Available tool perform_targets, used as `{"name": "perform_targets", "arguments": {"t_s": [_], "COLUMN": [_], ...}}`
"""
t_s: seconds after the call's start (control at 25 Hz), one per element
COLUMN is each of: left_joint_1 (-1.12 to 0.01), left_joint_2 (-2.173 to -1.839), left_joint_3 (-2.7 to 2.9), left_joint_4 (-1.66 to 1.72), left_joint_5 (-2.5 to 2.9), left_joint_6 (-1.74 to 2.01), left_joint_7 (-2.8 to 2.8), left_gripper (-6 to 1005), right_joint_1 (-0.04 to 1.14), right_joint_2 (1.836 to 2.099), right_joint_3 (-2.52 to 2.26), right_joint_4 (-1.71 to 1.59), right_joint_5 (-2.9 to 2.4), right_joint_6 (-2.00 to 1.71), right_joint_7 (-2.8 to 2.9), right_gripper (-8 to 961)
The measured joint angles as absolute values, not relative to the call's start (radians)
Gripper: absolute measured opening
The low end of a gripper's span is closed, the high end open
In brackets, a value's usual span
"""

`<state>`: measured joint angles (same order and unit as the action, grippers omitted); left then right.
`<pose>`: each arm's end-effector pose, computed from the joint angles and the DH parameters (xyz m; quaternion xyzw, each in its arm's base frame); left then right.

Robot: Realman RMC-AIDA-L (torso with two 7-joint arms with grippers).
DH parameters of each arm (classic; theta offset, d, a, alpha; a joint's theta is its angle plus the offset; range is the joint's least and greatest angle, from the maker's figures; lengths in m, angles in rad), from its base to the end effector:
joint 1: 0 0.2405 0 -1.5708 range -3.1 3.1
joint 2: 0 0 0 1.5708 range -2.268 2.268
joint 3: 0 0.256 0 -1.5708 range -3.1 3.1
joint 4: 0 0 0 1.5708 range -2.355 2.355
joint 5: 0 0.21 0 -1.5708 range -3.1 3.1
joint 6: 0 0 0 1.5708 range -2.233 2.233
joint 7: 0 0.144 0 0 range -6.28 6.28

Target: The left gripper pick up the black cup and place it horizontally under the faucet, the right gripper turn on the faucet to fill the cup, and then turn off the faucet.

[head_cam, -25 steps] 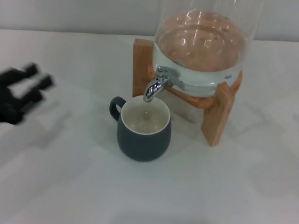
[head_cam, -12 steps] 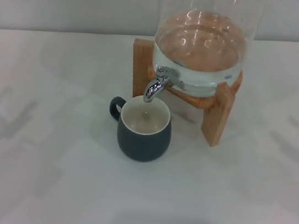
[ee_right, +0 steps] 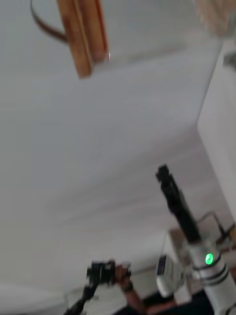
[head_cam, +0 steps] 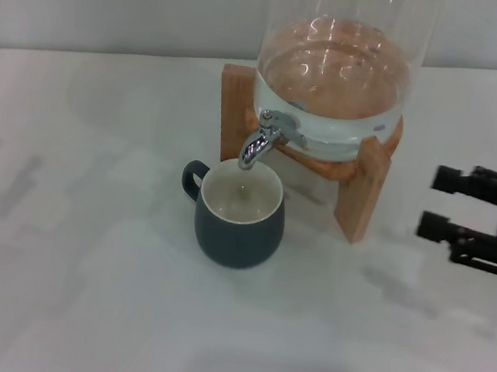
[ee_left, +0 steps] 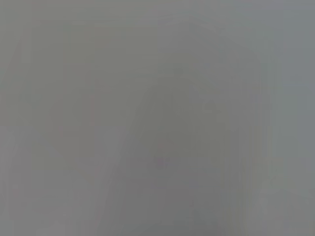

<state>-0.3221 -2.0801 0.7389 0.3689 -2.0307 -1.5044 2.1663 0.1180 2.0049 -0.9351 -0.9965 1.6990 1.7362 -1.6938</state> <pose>-0.3102 0.3023 0.0408 -0.7340 -0.2435 -0.4847 0.4087 0.2764 0.2517 0.0834 -0.8965 0.1761 0.3619 0.1850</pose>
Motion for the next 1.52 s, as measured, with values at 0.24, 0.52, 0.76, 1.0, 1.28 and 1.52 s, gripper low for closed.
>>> {"name": "perform_targets", "arguments": {"t_s": [0.24, 0.52, 0.76, 1.0, 1.28, 1.52], "left_joint_1": [-0.321, -0.309, -0.305, -0.305, -0.304, -0.302], "left_joint_2": [-2.08, -2.08, -2.079, -2.079, -2.079, -2.079], "left_joint_3": [0.736, 0.736, 0.736, 0.736, 0.736, 0.736], "left_joint_4": [0.369, 0.369, 0.37, 0.37, 0.37, 0.37], "left_joint_5": [-2.047, -2.072, -2.079, -2.082, -2.082, -2.082], "left_joint_6": [-1.482, -1.467, -1.457, -1.455, -1.461, -1.456], "left_joint_7": [2.17, 2.171, 2.18, 2.18, 2.18, 2.18], "left_gripper": [780, 809, 811, 811, 811, 812], "right_joint_1": [0.148, 0.145, 0.129, 0.125, 0.122, 0.124], "right_joint_2": [2.007, 2.008, 2.008, 2.006, 2.006, 2.005], "right_joint_3": [-1.085, -1.298, -1.409, -1.465, -1.47, -1.475], "right_joint_4": [-0.999, -1.076, -1.149, -1.174, -1.179, -1.18], "right_joint_5": [1.772, 1.853, 1.871, 1.871, 1.871, 1.871], "right_joint_6": [1.678, 1.43, 1.276, 1.177, 1.126, 1.129], "right_joint_7": [-1.701, -1.686, -1.646, -1.63, -1.621, -1.621], "right_gripper": [720, 720, 720, 720, 720, 720]}}
